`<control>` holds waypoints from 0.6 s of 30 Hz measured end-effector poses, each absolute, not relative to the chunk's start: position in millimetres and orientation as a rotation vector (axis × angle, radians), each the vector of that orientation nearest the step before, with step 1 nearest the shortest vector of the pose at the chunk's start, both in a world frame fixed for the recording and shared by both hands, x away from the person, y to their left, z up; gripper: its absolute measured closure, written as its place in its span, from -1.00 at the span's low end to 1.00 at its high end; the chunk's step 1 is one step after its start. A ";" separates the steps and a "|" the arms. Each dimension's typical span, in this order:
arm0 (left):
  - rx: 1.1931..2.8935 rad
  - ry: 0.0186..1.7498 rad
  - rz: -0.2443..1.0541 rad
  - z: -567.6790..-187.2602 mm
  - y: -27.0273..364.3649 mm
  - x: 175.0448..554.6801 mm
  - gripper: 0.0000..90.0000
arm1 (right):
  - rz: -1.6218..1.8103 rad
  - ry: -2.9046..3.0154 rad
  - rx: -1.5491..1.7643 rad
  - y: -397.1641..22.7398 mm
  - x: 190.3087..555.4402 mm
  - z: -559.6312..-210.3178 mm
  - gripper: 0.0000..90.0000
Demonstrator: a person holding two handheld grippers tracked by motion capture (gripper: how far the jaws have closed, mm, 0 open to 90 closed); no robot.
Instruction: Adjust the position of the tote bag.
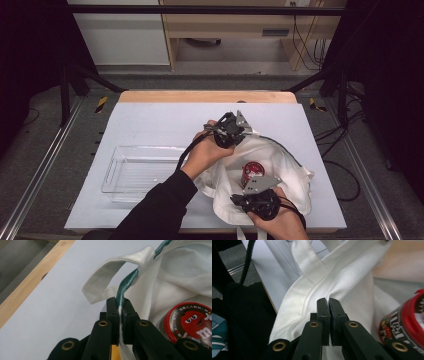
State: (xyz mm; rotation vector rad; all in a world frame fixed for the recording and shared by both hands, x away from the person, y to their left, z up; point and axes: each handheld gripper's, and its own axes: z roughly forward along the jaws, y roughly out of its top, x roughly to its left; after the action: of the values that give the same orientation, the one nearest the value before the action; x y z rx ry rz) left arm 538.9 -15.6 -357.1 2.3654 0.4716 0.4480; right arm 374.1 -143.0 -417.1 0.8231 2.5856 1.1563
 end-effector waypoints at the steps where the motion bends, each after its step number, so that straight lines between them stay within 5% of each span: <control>1: 2.371 0.473 0.449 -356.2 -15.9 539.4 0.94 | 1.149 2.595 0.818 -141.9 373.2 -417.6 0.97; 18: 2.367 0.497 0.439 -357.9 -17.2 543.5 0.94 | 1.190 2.643 0.814 -133.7 376.6 -435.0 0.97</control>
State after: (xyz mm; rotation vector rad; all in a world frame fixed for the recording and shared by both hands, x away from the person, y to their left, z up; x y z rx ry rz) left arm 543.5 -17.2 -357.9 2.3673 0.4972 0.4388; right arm 376.6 -133.7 -435.0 0.8136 2.6433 1.1897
